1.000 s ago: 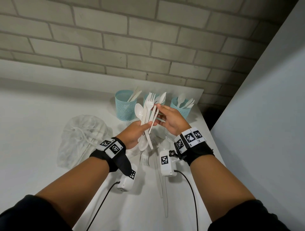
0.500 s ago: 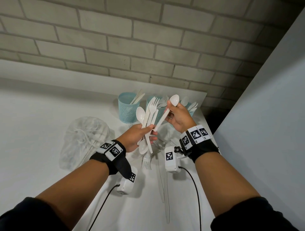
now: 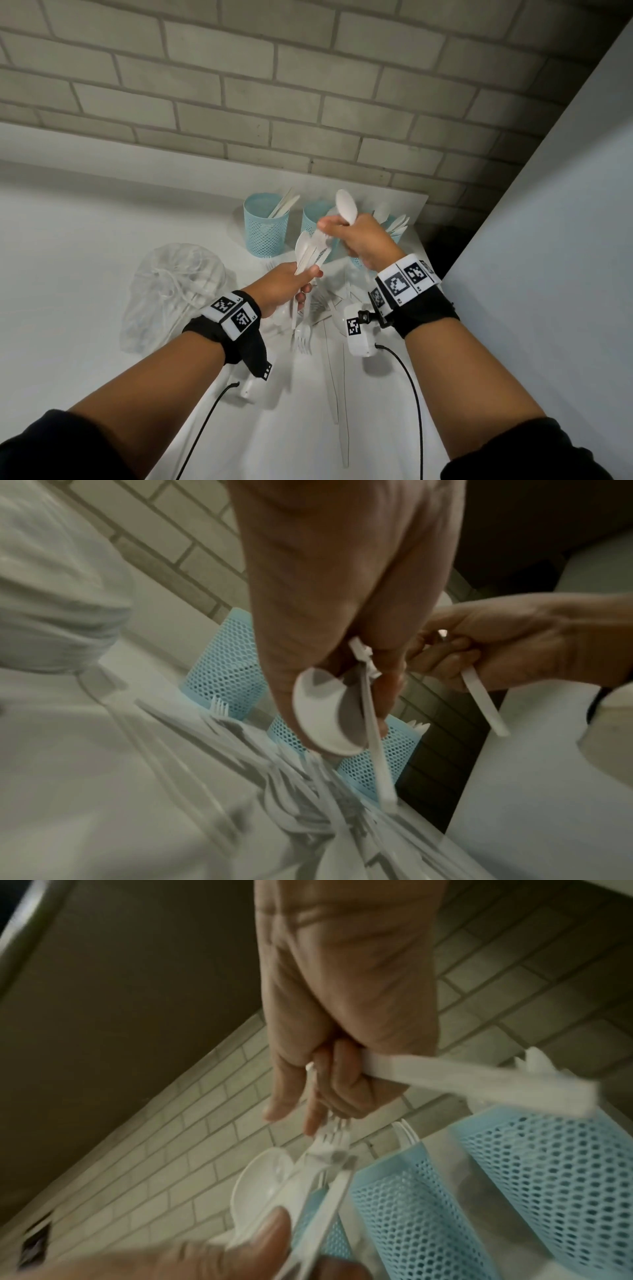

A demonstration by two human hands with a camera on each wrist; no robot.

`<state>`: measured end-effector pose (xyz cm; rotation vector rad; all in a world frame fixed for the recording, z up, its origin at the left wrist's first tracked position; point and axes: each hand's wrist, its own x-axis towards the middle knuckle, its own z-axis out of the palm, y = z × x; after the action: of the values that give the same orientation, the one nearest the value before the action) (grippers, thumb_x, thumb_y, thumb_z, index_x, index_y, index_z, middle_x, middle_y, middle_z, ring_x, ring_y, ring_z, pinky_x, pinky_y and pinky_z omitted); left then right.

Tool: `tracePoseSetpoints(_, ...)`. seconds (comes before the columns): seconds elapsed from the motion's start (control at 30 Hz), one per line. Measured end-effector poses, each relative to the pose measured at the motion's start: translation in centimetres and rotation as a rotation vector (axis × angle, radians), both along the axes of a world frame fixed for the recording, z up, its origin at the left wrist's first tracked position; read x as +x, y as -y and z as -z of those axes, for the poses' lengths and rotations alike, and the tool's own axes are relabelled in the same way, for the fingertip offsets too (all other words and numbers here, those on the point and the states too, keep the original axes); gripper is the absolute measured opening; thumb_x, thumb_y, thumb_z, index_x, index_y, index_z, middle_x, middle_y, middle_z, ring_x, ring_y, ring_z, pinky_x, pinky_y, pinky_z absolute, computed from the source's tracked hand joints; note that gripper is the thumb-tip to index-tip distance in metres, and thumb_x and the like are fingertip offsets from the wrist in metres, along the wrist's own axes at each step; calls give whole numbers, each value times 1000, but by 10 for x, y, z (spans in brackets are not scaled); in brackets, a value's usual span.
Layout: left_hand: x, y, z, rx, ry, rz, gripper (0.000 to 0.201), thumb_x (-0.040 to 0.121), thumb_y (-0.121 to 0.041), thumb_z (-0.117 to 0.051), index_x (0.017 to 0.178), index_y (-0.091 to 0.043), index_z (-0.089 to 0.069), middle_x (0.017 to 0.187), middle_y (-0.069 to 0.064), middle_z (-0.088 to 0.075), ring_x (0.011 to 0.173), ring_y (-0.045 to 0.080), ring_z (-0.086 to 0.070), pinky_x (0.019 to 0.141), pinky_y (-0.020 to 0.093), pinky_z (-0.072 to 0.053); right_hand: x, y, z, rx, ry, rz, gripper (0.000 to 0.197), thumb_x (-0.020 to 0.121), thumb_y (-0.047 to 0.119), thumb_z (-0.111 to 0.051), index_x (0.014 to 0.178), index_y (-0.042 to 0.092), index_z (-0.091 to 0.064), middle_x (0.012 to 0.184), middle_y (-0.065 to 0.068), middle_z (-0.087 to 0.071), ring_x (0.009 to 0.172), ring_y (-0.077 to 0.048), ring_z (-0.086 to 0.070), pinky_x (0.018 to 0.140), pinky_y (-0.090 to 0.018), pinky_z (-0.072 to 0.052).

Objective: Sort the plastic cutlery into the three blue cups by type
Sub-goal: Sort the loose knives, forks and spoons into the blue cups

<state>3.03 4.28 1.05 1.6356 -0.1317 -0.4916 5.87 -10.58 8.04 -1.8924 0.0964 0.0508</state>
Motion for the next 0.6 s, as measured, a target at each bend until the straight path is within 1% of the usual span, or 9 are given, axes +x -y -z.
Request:
tracePoseSetpoints(0.07, 0, 1, 0, 50, 28, 1, 29, 98, -28, -45, 113, -6, -56, 68, 1, -43, 53, 11, -40, 53, 24, -42, -1, -7, 3, -125, 38, -53, 24, 80, 16, -73, 101, 6, -69, 79, 0, -67, 49, 4, -52, 50, -11, -41)
tracePoseSetpoints(0.13, 0, 2, 1, 83, 46, 8, 29, 98, -26, -46, 114, -4, -56, 67, 1, -45, 51, 11, -41, 50, 23, -42, -1, -12, 8, -217, 74, -97, 31, 78, 15, -74, 107, 5, -68, 99, -8, -71, 74, -7, -62, 67, -17, -48)
tracePoseSetpoints(0.17, -1, 1, 1, 101, 57, 19, 30, 97, -26, -47, 113, -2, -55, 67, 1, -46, 50, 11, -41, 49, 22, -42, -2, -14, 10, -266, 68, -110, 31, 78, 16, -74, 106, 5, -68, 99, -8, -70, 77, -11, -62, 66, -17, -48)
tracePoseSetpoints(0.23, -1, 1, 1, 116, 68, 42, 31, 97, -26, -47, 113, 0, -54, 68, 2, -46, 50, 10, -42, 46, 20, -43, -2, -18, 14, -334, 60, -105, 23, 78, 17, -74, 99, 8, -69, 88, -6, -67, 65, -8, -59, 55, -13, -42)
tracePoseSetpoints(0.3, -1, 1, 1, 104, 61, 48, 32, 98, -25, -47, 115, 0, -56, 67, 2, -46, 48, 10, -42, 46, 20, -43, -1, -18, 16, -331, 92, -57, 16, 78, 18, -74, 91, 9, -70, 77, -2, -64, 59, -5, -54, 53, -14, -39)
tracePoseSetpoints(0.4, -3, -2, 2, 72, 42, 61, 31, 99, -24, -43, 116, -2, -56, 66, 2, -42, 44, 7, -41, 46, 21, -42, 3, -12, 13, -207, 152, 78, 13, 79, 17, -74, 87, 9, -69, 70, 1, -62, 62, -8, -55, 61, -19, -44)
tracePoseSetpoints(0.47, -4, -4, 3, 56, 34, 70, 32, 100, -24, -40, 118, -2, -55, 66, 1, -40, 45, 7, -39, 48, 21, -42, 8, -4, 9, -144, 181, 167, 16, 77, 18, -75, 88, 8, -69, 78, -2, -65, 69, -12, -59, 72, -25, -47)
tracePoseSetpoints(0.53, -4, -5, 2, 51, 42, 85, 34, 100, -28, -38, 119, -4, -55, 67, 1, -38, 49, 8, -37, 50, 21, -42, 12, 1, 7, -103, 184, 161, 17, 78, 17, -75, 89, 5, -69, 82, -4, -66, 76, -16, -61, 80, -29, -49)
tracePoseSetpoints(0.6, -5, -6, 0, 35, 48, 101, 37, 100, -34, -37, 117, -7, -55, 67, 0, -35, 51, 9, -35, 51, 21, -42, 15, 3, 6, -74, 171, 126, 13, 80, 17, -72, 87, 7, -67, 78, -2, -65, 71, -13, -59, 76, -28, -49)
